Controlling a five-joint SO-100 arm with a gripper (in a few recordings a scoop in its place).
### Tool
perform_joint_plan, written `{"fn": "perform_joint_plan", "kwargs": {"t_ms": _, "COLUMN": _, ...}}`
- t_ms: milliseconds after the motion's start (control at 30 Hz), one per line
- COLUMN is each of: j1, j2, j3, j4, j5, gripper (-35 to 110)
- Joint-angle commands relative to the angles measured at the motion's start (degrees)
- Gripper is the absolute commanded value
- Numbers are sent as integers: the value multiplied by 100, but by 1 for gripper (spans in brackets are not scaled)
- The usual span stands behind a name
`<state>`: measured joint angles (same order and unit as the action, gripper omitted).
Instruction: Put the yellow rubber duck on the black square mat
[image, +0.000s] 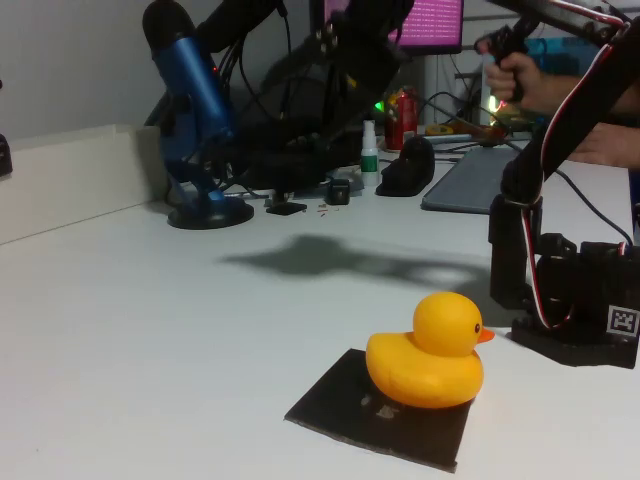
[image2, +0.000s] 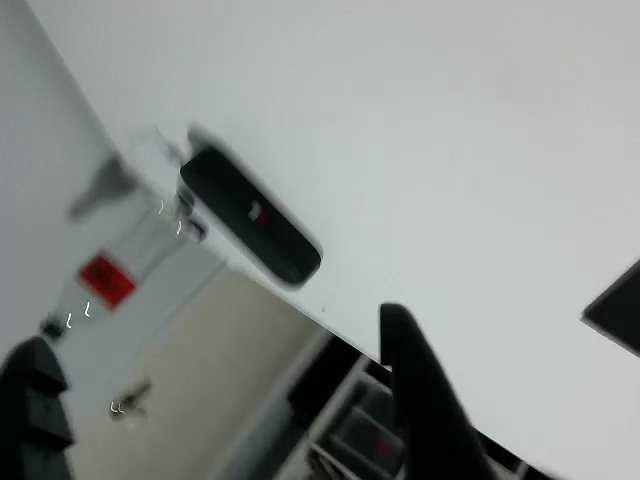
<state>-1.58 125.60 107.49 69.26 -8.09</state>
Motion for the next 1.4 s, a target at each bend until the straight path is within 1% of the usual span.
{"fn": "perform_joint_plan", "kwargs": {"t_ms": 0, "j1": 114, "j2": 158, "j3": 686, "j4": -501, "j5": 229, "gripper": 29}}
{"fn": "perform_joint_plan", "kwargs": {"t_ms": 133, "j1": 123, "j2": 817, "j3": 1881, "j4": -1468, "j5": 853, "gripper": 15}}
{"fn": "perform_joint_plan", "kwargs": {"t_ms": 233, "j1": 114, "j2": 1705, "j3": 2839, "j4": -1925, "j5": 1037, "gripper": 7}}
{"fn": "perform_joint_plan", "kwargs": {"t_ms": 433, "j1": 114, "j2": 3480, "j3": 4755, "j4": -2276, "j5": 1002, "gripper": 6}}
{"fn": "perform_joint_plan", "kwargs": {"t_ms": 533, "j1": 105, "j2": 4386, "j3": 5309, "j4": -2285, "j5": 984, "gripper": 6}}
{"fn": "perform_joint_plan", "kwargs": {"t_ms": 667, "j1": -299, "j2": 5361, "j3": 5783, "j4": -2215, "j5": 976, "gripper": 6}}
{"fn": "perform_joint_plan", "kwargs": {"t_ms": 867, "j1": -1116, "j2": 6038, "j3": 6354, "j4": -2224, "j5": 976, "gripper": 6}}
{"fn": "perform_joint_plan", "kwargs": {"t_ms": 1367, "j1": -1099, "j2": 6100, "j3": 6372, "j4": -2224, "j5": 993, "gripper": 6}}
